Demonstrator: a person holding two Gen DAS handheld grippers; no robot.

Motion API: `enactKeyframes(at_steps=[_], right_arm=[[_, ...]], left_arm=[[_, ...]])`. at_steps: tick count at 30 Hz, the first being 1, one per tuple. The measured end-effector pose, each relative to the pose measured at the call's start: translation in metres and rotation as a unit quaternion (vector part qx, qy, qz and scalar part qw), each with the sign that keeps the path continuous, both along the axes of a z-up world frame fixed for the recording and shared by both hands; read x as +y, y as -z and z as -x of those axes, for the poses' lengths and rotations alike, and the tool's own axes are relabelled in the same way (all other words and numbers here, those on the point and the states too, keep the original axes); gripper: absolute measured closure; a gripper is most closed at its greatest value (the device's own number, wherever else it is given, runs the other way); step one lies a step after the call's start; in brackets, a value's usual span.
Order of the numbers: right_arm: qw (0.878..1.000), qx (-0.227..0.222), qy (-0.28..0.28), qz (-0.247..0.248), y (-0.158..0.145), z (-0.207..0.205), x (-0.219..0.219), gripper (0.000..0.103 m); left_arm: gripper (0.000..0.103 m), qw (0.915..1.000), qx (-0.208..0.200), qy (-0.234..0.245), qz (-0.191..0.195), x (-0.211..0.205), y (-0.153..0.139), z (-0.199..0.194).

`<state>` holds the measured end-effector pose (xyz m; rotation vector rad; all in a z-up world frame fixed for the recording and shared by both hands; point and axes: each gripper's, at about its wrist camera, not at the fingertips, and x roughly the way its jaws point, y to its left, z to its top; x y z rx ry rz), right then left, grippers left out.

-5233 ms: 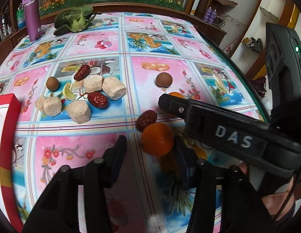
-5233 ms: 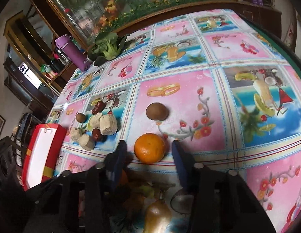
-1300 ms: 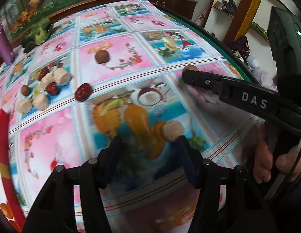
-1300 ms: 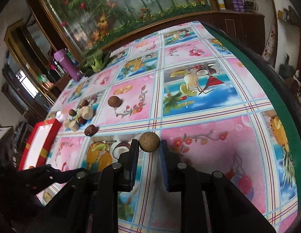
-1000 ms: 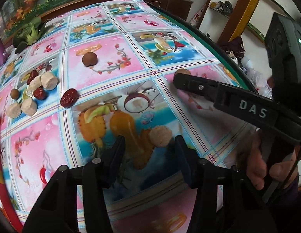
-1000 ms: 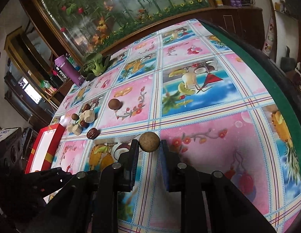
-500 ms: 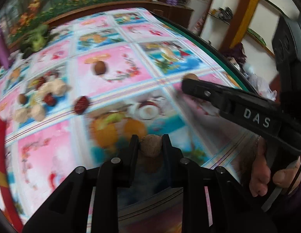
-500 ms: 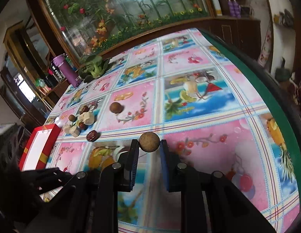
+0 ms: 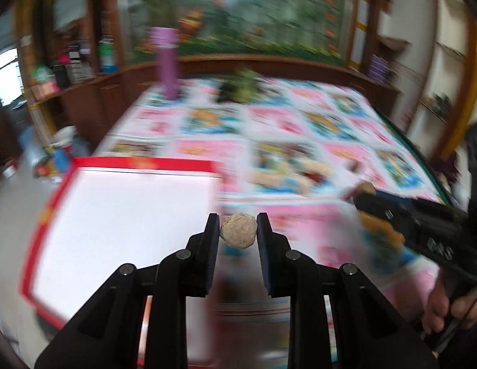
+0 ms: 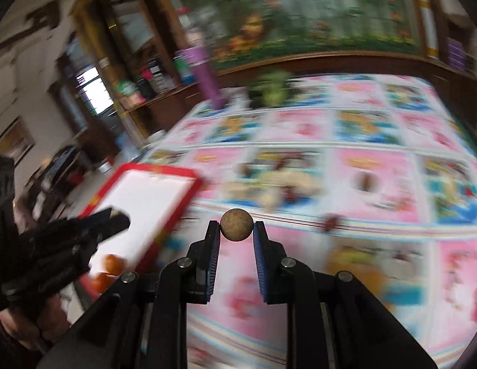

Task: Organize fruits
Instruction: 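Carry the kiwi and cake over the tray and open both grippers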

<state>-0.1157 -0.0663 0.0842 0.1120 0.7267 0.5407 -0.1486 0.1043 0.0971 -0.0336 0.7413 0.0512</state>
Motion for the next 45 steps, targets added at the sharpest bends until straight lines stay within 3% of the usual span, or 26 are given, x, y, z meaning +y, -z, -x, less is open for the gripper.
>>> enactKeyframes(at_steps=[6, 9, 24, 30, 33, 34, 35, 37, 42, 45], right_arm=[[0.996, 0.008, -0.093, 0.007, 0.005, 0.003, 0.100, 0.083], [0.992, 0.017, -0.126, 0.023, 0.016, 0.006, 0.137, 0.083], [0.981, 0.068, -0.165, 0.069, 0.056, 0.005, 0.198, 0.082], [0.981, 0.078, -0.166, 0.063, 0.059, 0.007, 0.196, 0.081], [0.982, 0.077, -0.166, 0.042, 0.054, 0.007, 0.187, 0.064], [0.983, 0.076, -0.164, 0.037, 0.053, 0.007, 0.185, 0.051], [0.984, 0.070, -0.159, 0.028, 0.050, 0.007, 0.180, 0.045], [0.988, 0.052, -0.144, 0.007, 0.041, 0.007, 0.164, 0.045], [0.994, 0.031, -0.100, -0.012, 0.029, 0.003, 0.122, 0.045], [0.998, 0.021, -0.065, -0.013, 0.027, 0.001, 0.092, 0.045]], left_arm=[[0.077, 0.9950, 0.009, -0.100, -0.001, 0.089, 0.010, 0.019], [0.077, 0.9917, 0.024, -0.126, 0.002, 0.116, 0.023, 0.026], [0.076, 0.9868, 0.075, -0.144, -0.001, 0.133, 0.060, 0.034], [0.076, 0.9845, 0.087, -0.152, -0.010, 0.133, 0.067, 0.030], [0.074, 0.9836, 0.098, -0.152, -0.006, 0.133, 0.069, 0.026], [0.067, 0.9832, 0.101, -0.152, -0.005, 0.133, 0.069, 0.025], [0.057, 0.9825, 0.102, -0.156, -0.007, 0.132, 0.068, 0.025], [0.049, 0.9829, 0.089, -0.160, -0.020, 0.127, 0.062, 0.026], [0.047, 0.9882, 0.053, -0.141, -0.030, 0.106, 0.042, 0.030], [0.040, 0.9905, 0.043, -0.127, -0.032, 0.094, 0.034, 0.032]])
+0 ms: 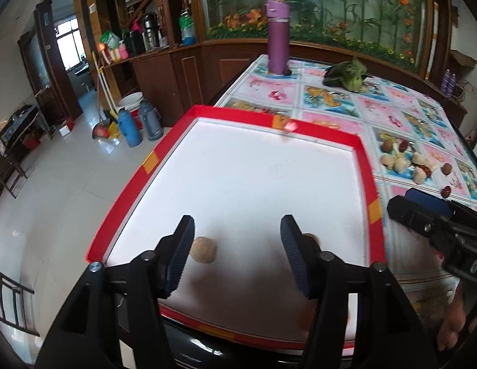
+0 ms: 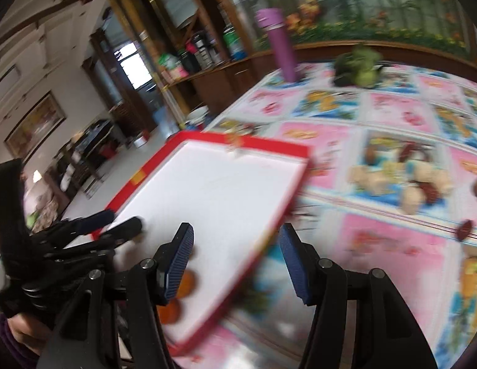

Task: Organize fruits
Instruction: 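Carry the kiwi and cake over the tray and open both grippers, then grasp a red date with the right gripper while the left grasps a tan cake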

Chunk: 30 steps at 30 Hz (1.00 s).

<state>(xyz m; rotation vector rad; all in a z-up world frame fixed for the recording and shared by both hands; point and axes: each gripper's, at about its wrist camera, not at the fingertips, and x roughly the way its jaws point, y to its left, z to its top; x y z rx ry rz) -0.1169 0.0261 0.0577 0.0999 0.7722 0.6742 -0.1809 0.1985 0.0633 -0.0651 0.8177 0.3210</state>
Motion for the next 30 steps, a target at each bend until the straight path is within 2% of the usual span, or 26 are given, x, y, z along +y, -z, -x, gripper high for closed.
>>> enactKeyframes(at_steps=[13, 18, 27, 30], right_arm=[[0.994, -0.012, 0.112, 0.000, -0.003, -0.002, -0.106, 0.045], [0.990, -0.002, 0.144, 0.007, 0.001, -0.011, -0.133, 0.045], [0.983, 0.039, 0.174, 0.038, 0.020, -0.045, -0.161, 0.045], [0.983, 0.037, 0.172, 0.051, 0.021, -0.059, -0.157, 0.046]], left_arm=[[0.039, 0.9991, -0.003, 0.040, -0.017, -0.045, -0.010, -0.001], [0.039, 0.9964, -0.001, 0.084, -0.013, -0.078, -0.012, -0.007], [0.039, 0.9879, 0.017, 0.154, 0.005, -0.135, -0.007, -0.053], [0.039, 0.9855, 0.035, 0.165, 0.021, -0.147, 0.002, -0.079]])
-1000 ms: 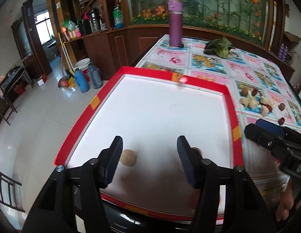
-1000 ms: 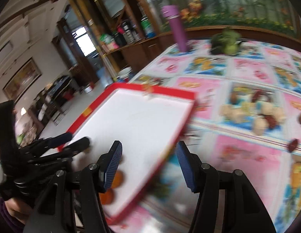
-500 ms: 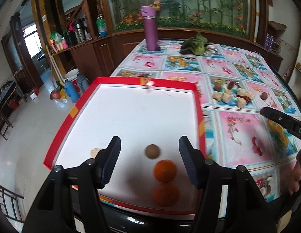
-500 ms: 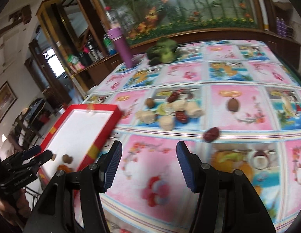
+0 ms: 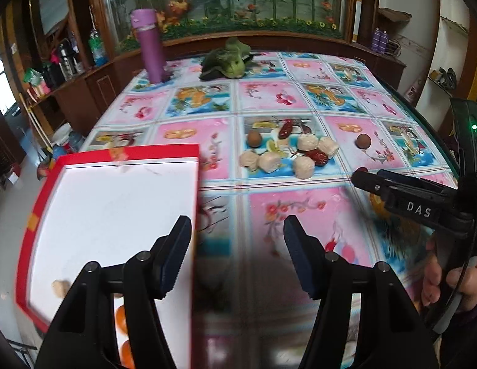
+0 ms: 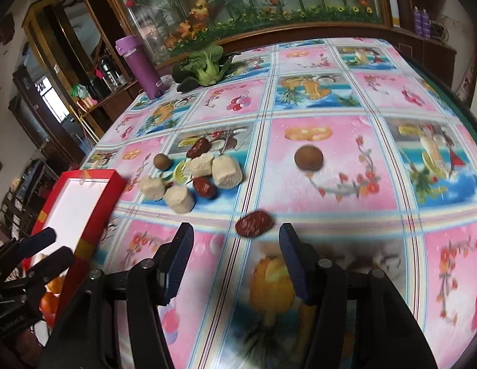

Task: Organize fruits
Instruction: 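Grasp a red date with the right gripper while the left grasps a tan cake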

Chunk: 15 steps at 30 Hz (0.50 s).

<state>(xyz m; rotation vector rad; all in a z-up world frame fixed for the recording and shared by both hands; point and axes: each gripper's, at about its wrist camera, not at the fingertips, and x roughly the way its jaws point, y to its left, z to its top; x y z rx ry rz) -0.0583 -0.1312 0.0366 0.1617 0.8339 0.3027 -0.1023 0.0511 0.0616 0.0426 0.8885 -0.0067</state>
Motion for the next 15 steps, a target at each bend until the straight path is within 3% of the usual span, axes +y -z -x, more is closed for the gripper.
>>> enactKeyframes(at_steps=[5, 9, 11, 15], right_arm=[[1.000, 0.022, 0.008, 0.012, 0.010, -0.016, 0.002, 0.076], [1.000, 0.017, 0.008, 0.013, 0.011, -0.014, 0.000, 0.080], [1.000, 0.018, 0.007, 0.012, 0.010, -0.013, 0.000, 0.080], [1.000, 0.021, 0.011, 0.004, 0.010, -0.012, -0.005, 0.080]], left_arm=[[0.040, 0.9995, 0.029, 0.011, 0.010, -0.015, 0.015, -0.029], [0.041, 0.9985, 0.041, 0.031, 0.020, -0.031, 0.021, -0.051], [0.051, 0.9976, 0.049, 0.038, 0.030, -0.038, 0.025, -0.063], [0.054, 0.9955, 0.073, 0.045, 0.040, -0.049, 0.038, -0.086]])
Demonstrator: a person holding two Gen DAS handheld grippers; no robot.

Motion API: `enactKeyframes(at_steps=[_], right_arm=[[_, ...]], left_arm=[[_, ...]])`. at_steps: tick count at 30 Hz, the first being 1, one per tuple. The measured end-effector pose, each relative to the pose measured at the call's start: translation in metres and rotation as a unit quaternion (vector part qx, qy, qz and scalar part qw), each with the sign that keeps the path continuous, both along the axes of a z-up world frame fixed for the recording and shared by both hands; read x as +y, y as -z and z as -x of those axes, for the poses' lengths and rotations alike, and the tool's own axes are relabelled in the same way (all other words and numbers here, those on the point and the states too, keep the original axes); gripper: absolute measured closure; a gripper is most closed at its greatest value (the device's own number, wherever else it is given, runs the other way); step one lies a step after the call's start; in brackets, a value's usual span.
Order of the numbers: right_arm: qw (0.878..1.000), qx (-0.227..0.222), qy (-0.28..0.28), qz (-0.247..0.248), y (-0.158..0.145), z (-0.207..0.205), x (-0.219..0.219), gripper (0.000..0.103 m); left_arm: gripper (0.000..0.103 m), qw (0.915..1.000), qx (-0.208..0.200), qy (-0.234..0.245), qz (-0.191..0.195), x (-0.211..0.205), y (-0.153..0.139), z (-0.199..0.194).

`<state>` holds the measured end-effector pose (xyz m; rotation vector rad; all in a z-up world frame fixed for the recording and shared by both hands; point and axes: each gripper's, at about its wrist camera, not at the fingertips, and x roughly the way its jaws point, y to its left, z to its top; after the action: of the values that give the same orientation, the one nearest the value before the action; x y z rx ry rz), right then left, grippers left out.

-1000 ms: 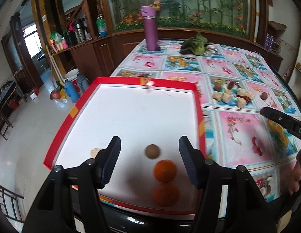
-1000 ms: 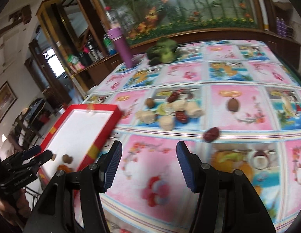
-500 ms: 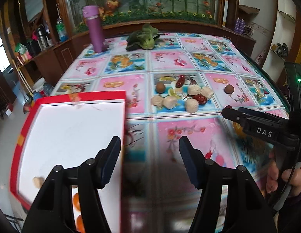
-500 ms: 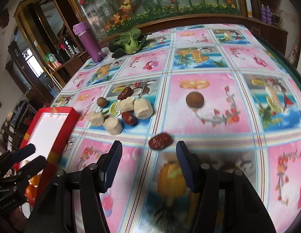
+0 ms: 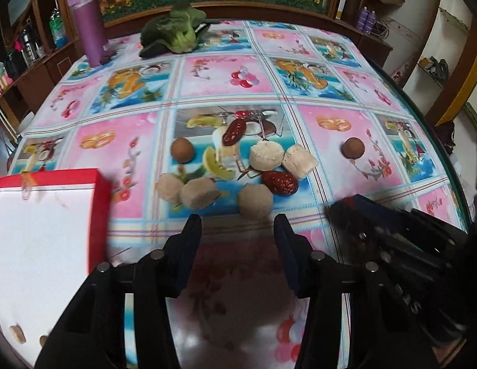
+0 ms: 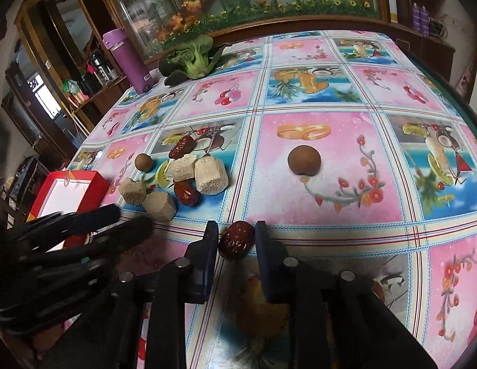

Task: Organize fruits
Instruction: 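Grasp a red date with the right gripper while the left grasps a tan cake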

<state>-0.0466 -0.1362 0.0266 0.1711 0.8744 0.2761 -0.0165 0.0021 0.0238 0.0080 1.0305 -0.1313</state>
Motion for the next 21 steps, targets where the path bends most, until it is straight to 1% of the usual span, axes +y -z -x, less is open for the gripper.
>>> enactKeyframes(at_steps=[1, 2, 4, 7, 11, 13, 15, 21], right_arm=[[1.000, 0.000, 0.004, -0.002, -0.001, 0.000, 0.000, 0.080], [1.000, 0.002, 0.006, -0.006, -0.001, 0.000, -0.001, 0.080], [1.000, 0.003, 0.007, -0.014, -0.002, -0.001, -0.004, 0.080], [1.000, 0.006, 0.005, -0.016, -0.001, -0.001, -0.003, 0.080], [1.000, 0.007, 0.006, -0.018, -0.001, -0.001, -0.003, 0.080], [1.000, 0.007, 0.006, -0.018, -0.001, -0.001, -0.003, 0.080], [1.000, 0.007, 0.005, -0.019, -0.001, -0.001, -0.003, 0.080], [1.000, -0.004, 0.005, -0.021, -0.004, 0.000, -0.004, 0.080]], left_arm=[[0.060, 1.0000, 0.006, 0.003, 0.002, -0.002, 0.003, -0.004], [0.063, 0.9999, 0.014, 0.006, 0.006, -0.004, 0.007, -0.008], [0.064, 0.9999, 0.006, 0.009, 0.000, -0.009, 0.007, -0.011], [0.068, 0.9999, 0.006, 0.007, 0.008, -0.010, 0.007, -0.018], [0.068, 0.9999, -0.003, 0.011, -0.001, -0.015, 0.008, -0.022], [0.069, 0.9999, -0.009, 0.014, 0.001, -0.015, 0.008, -0.021], [0.073, 0.9998, -0.014, 0.014, -0.002, -0.014, 0.009, -0.020], [0.074, 0.9996, -0.019, 0.019, 0.003, -0.010, 0.008, -0.012]])
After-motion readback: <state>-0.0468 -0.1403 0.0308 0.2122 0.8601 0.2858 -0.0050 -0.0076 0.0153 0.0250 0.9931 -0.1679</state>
